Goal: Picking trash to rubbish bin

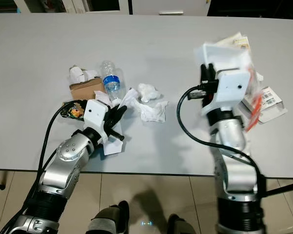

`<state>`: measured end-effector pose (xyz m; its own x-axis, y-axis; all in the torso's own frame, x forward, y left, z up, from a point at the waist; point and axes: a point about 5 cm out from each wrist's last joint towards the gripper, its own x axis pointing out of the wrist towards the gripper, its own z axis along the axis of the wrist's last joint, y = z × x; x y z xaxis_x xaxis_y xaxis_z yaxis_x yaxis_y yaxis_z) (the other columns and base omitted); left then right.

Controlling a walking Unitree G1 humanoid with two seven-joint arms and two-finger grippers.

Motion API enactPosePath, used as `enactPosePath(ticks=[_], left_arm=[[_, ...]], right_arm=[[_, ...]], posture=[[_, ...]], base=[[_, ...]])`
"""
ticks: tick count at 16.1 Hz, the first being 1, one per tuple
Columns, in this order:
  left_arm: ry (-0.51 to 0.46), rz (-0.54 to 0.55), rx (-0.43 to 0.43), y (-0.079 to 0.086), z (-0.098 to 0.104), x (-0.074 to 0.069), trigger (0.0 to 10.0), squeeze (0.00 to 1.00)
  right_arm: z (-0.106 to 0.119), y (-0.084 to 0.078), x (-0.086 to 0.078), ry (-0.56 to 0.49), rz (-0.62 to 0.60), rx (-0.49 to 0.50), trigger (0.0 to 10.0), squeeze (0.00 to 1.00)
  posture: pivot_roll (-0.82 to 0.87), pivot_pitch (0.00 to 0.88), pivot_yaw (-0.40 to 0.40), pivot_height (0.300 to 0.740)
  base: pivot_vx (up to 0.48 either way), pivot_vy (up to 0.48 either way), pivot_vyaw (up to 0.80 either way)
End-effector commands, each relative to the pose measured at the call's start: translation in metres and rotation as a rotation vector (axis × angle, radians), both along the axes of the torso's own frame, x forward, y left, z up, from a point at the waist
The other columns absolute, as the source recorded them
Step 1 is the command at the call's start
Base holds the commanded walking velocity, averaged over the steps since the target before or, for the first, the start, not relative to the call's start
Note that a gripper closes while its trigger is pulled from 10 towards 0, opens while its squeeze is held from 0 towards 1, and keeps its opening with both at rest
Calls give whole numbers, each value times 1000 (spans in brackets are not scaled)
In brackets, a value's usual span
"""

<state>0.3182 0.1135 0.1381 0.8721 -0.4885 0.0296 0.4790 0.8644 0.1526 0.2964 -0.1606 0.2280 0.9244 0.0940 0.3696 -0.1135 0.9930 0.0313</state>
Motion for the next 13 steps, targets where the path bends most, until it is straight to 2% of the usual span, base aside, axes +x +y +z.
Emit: enactPosePath(ticks=[1,2,3,4,5,6,7,8,11,12,13], left_arm=[[-13,-1,12,-1,2,2,10000,0],[-12,0,12,-2,2,2,10000,0],[-13,-1,12,-2,2,2,10000,0],[-15,0,12,-1,2,2,10000,0],[-17,1,11,-1,2,2,10000,0],[-17,3,12,-1,2,2,10000,0],[-19,12,12,0,2,2,10000,0],[-34,46,14,1,3,4,10000,0],[-47,89,10,1,5,11,10000,0],[-53,100,11,-1,5,13,10000,0],[-56,102,10,-3,6,14,10000,0]], right_arm=[[18,-6,-5,-64,-7,75,0,0],[12,-10,-2,-38,-29,122,0,0],[7,-11,-1,-17,-39,125,0,0],[4,-9,-1,-3,-32,101,0,0],[1,-5,-2,4,-34,16,0,0],[-1,-3,-3,8,-32,-14,0,0],[-4,-1,-5,17,-28,-29,314,0],[-8,1,-9,24,-27,-37,1686,0],[-9,0,-18,14,-50,-49,1882,0],[-8,-1,-21,5,-66,-63,3137,0],[-5,-3,-24,-6,-88,-89,10000,0]], posture=[[239,178,20,740],[240,177,20,740],[245,175,21,740],[245,175,21,740],[245,175,21,740],[245,175,21,740],[243,173,20,740],[239,172,19,740],[215,155,14,740],[208,150,13,740],[193,142,14,740]], base=[[0,0,0],[0,0,0],[0,0,0],[0,0,0],[0,0,0],[0,0,0],[0,0,0],[0,0,0],[0,0,0],[0,0,0],[0,0,0]])
